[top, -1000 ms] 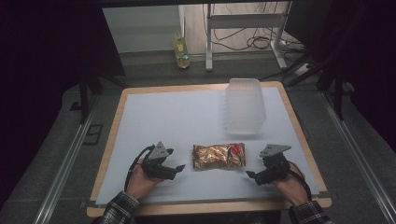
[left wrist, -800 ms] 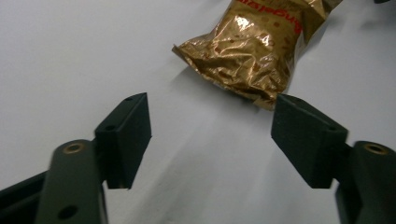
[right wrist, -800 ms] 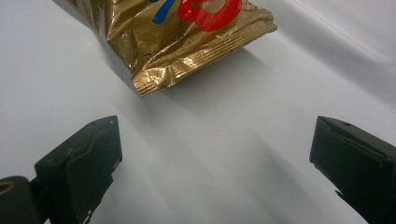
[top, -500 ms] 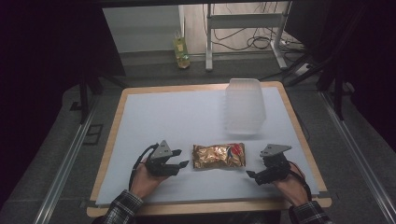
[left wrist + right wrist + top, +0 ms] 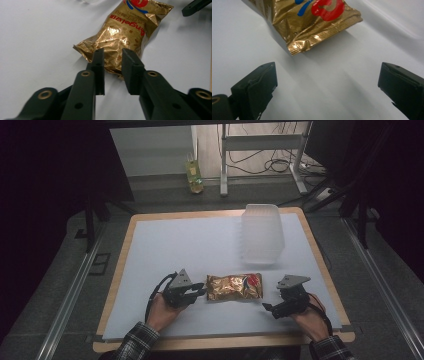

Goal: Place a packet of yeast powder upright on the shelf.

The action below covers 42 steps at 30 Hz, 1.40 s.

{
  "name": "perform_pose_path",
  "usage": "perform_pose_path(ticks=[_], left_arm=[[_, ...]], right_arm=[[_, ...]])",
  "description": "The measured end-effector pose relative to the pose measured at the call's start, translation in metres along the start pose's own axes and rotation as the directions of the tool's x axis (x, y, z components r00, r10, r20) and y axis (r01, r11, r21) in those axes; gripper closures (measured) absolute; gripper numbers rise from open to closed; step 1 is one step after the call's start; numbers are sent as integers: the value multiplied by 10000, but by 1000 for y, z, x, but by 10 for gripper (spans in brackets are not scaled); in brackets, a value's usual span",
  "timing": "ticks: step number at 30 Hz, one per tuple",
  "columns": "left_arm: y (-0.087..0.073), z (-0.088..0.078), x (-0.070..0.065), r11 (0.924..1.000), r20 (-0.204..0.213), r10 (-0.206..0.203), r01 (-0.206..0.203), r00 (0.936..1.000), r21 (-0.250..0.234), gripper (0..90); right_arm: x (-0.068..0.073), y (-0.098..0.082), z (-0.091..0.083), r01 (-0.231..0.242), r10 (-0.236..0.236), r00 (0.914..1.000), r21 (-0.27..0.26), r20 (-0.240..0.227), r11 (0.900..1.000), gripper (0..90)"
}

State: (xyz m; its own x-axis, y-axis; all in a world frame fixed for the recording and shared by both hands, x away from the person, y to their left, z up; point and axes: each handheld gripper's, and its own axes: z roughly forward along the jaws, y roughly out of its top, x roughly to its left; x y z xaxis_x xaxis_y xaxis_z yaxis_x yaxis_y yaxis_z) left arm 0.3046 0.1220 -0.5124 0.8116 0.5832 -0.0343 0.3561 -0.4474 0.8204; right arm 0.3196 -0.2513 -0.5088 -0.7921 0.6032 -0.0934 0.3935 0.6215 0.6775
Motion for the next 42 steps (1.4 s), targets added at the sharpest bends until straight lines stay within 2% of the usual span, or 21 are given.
perform_pose_path(ticks=[5, 12, 16, 19, 20, 23, 26, 33, 36, 42], left_arm=[[4, 6, -2, 9997, -95, 248, -248, 9996, -31, 882], [8, 21, -2, 9993, -148, 323, -326, 9994, -200, 893], [10, 32, -1, 9992, -9, 220, -220, 9998, -335, 893], [11, 41, -1, 9995, 40, 162, -161, 9999, -290, 893], [12, 48, -2, 9996, -160, 236, -238, 9996, -140, 893], [11, 53, -2, 9999, -224, 135, -136, 9997, 1, 894], [9, 54, -1, 10000, -190, 34, -33, 9998, 65, 896], [3, 50, -1, 9998, -258, 139, -135, 9996, 129, 899], [1, 48, -3, 9994, -414, 315, -309, 9986, 145, 899], [-6, 43, -4, 9992, -573, 302, -286, 9979, 286, 899]], right_arm=[[2, 1, 1, 86, -86, 10000, 24, -36, 10000, 26], [2, 1, 2, 93, -92, 10000, 123, -33, 9999, 26], [3, 1, 3, 36, -35, 10000, 183, -55, 9998, 26], [3, 1, 4, 78, -77, 10000, 194, -40, 9998, 26], [3, 1, 4, 94, -93, 9999, 187, -44, 9998, 26], [3, 1, 4, 95, -95, 10000, 224, -11, 9997, 26], [3, 1, 3, 29, -29, 10000, 255, -25, 9997, 26], [2, 0, 0, -26, 26, 10000, 164, 17, 9999, 26], [1, 0, -1, -27, 27, 10000, 172, 23, 9998, 26], [1, -1, -2, -157, 157, 9999, 182, -24, 9997, 26]])
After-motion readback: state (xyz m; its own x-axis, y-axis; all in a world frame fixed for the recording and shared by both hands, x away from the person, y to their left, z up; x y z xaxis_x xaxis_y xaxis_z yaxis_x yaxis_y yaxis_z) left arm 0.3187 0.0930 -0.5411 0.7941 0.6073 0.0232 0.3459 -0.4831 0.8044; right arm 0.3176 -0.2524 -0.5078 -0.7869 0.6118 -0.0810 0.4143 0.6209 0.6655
